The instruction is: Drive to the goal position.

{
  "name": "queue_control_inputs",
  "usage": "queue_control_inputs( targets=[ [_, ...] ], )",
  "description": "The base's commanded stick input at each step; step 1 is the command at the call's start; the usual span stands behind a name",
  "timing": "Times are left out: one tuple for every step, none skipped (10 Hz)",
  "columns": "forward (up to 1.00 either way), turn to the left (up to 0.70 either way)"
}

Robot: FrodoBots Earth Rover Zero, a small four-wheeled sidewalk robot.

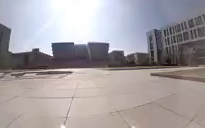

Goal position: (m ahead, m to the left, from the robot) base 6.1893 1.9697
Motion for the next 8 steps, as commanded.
queue_control_inputs(
  targets=[
    [0.70, 0.00],
    [0.70, 0.00],
    [0.70, 0.00],
    [0.70, 0.00],
    [0.70, 0.00],
    [0.70, 0.00],
    [0.70, 0.00],
    [0.70, 0.00]
  ],
)
